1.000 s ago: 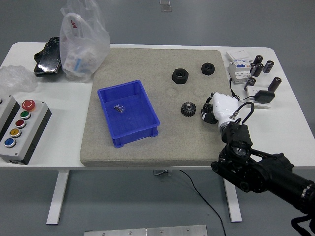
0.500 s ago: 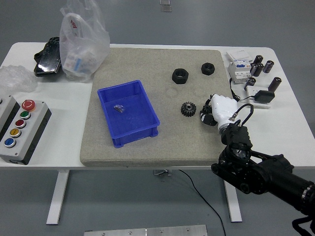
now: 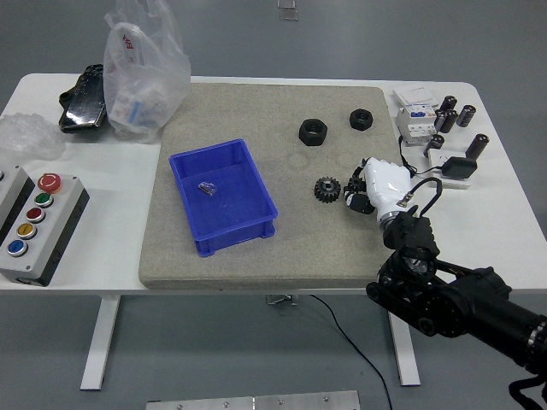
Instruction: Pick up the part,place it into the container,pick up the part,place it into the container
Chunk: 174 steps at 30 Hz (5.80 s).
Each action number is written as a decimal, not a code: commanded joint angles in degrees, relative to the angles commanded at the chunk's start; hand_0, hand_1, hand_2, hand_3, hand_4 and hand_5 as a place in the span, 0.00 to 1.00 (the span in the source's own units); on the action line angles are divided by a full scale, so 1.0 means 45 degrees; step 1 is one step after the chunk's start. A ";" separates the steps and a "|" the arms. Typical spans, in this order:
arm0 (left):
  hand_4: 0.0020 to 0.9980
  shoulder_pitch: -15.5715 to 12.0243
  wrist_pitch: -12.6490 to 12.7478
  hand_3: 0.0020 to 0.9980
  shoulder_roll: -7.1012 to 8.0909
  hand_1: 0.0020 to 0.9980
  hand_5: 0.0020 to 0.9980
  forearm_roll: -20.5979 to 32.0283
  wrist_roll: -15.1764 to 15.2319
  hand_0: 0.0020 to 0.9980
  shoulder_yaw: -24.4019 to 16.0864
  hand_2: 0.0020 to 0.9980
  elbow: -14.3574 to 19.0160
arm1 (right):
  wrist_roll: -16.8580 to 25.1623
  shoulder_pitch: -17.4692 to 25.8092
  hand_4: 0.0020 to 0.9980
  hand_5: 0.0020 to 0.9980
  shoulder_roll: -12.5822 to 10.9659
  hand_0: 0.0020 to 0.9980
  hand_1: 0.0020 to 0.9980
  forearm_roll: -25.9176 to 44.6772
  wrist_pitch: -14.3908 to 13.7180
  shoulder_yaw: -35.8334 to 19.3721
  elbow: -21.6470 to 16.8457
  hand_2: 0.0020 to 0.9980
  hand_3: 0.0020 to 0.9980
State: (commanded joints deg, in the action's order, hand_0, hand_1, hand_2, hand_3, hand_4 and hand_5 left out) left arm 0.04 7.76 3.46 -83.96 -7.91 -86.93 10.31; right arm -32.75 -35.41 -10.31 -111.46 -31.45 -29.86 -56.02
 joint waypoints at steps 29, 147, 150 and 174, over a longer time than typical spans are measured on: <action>0.76 0.0043 -0.0020 0.68 0.0048 0.62 0.50 -0.0038 -0.0053 0.71 0.0040 0.61 0.0000 | 0.0786 -0.2053 0.65 0.06 0.1114 0.50 0.47 0.0220 0.0830 0.3121 -0.4373 0.40 0.53; 0.74 0.0083 -0.0105 0.66 0.0035 0.62 0.51 0.0232 0.0113 0.71 0.0295 0.61 0.0000 | -0.0941 -0.1887 0.78 0.47 0.0813 0.37 0.57 -0.1906 0.4674 0.2668 -0.5094 0.73 0.77; 0.74 0.0075 -0.0111 0.66 0.0034 0.62 0.51 0.0243 0.0112 0.71 0.0309 0.60 0.0000 | -0.0941 -0.1882 0.83 0.50 0.0805 0.37 0.57 -0.1981 0.4788 0.2638 -0.5130 0.73 0.79; 0.74 0.0072 -0.0117 0.66 0.0097 0.62 0.51 0.0112 0.0106 0.71 0.0158 0.60 0.0000 | 0.1770 0.0860 0.83 0.52 -0.0210 0.48 0.61 0.1205 0.0558 -0.2042 -0.5240 0.69 0.70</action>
State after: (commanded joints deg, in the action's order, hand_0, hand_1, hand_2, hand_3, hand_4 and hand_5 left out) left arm 0.37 7.23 3.90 -83.46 -7.43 -86.22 10.31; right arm -24.78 -31.54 -11.25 -106.04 -28.94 -39.05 -79.60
